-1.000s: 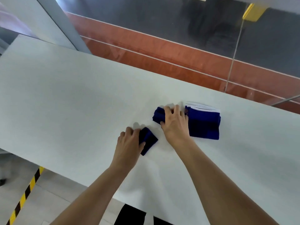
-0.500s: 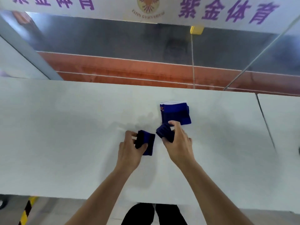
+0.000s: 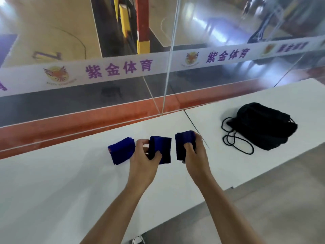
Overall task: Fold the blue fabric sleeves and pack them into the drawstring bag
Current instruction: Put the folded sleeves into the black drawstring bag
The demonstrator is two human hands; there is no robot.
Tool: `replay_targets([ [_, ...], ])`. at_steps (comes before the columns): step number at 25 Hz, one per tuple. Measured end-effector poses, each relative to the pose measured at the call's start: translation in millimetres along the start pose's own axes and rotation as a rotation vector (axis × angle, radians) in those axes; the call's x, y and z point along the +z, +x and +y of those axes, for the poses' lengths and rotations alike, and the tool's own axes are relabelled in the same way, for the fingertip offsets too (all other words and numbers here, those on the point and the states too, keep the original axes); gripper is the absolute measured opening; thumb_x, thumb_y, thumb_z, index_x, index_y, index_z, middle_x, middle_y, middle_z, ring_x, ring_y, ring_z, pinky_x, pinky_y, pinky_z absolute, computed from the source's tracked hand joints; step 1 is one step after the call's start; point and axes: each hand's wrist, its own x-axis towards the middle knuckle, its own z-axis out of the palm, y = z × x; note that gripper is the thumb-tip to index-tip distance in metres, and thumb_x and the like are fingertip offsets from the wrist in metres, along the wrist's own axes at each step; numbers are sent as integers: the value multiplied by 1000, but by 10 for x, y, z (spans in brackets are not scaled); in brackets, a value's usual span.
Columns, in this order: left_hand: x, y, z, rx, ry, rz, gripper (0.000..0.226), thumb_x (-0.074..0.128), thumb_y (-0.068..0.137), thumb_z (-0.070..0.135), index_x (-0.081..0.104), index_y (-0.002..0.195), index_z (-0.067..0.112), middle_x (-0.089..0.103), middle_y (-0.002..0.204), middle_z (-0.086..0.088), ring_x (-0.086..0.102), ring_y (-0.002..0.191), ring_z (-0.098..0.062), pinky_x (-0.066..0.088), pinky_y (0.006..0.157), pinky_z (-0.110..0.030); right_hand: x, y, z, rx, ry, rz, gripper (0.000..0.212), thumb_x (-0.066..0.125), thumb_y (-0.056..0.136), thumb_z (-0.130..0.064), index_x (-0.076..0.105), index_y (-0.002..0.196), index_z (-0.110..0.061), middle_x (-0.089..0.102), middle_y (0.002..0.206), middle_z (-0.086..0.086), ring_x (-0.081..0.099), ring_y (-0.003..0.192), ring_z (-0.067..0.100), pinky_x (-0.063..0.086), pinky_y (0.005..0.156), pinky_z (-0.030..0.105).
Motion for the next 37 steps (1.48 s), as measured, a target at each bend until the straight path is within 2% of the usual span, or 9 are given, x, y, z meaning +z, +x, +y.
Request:
replay_targets([
  [2,278,-85,261,45,9,-43,35,70,90,20,49,116,27,64,100,14,63,87,1,46,58,-7,-389,1,-25,-5,42,44,48,46,91,-25,42,135,-42,61,122,-7,63,106,21,55,84,42],
  [4,601,-190,527,101,8,-75,34,70,90,23,48,116,28,64,101,16,63,90,2,47,64,-9,-855,13,-21,-17,73,97,47,48,98,-18,41,139,-42,63,115,-8,65,96,18,57,76,36],
  [7,1095,-387,869,157,13,-103,36,72,90,25,47,115,29,58,96,23,61,87,3,46,59,-4,-1538,9,37,-32,104,141,44,51,101,-15,45,135,-41,64,105,-10,66,85,14,58,67,32],
  [18,2813,-764,1508,132,33,-107,38,74,89,25,47,115,28,61,100,13,63,88,-5,46,56,-5,-3485,457,444,2,48,119,40,55,101,-15,52,134,-37,60,107,-10,68,93,21,64,65,40],
  [21,3169,-485,1595,119,71,-49,37,75,87,24,47,111,23,61,102,10,62,92,-7,44,59,-9,-3785,899,566,62,1,80,50,54,95,-6,53,135,-36,60,113,-5,68,93,23,64,67,39],
  [26,3788,212,1680,87,102,-49,32,73,88,23,48,108,25,65,106,8,60,90,0,43,64,-11,-4163,1682,839,123,-139,68,43,64,91,-12,51,127,-30,64,115,-8,70,83,16,62,71,36],
  [29,4298,630,1777,106,124,-112,30,70,89,24,48,108,27,65,107,9,62,92,-7,52,71,-23,-4464,2088,1008,114,-261,58,39,68,91,-17,54,125,-29,66,108,-12,68,80,10,50,58,13],
  [31,4598,846,1843,129,165,-149,28,68,90,24,47,107,28,64,106,8,62,95,-11,55,79,-33,-4622,2318,1097,110,-335,62,34,68,92,-17,57,122,-28,65,104,-10,63,78,5,44,54,6],
  [37,5545,1650,1942,265,459,-301,28,61,94,21,45,116,25,64,110,-1,61,95,-21,52,81,-41,-4791,3251,1427,51,-492,-29,39,63,95,-20,58,133,-26,50,115,-3,56,87,4,40,68,12],
])
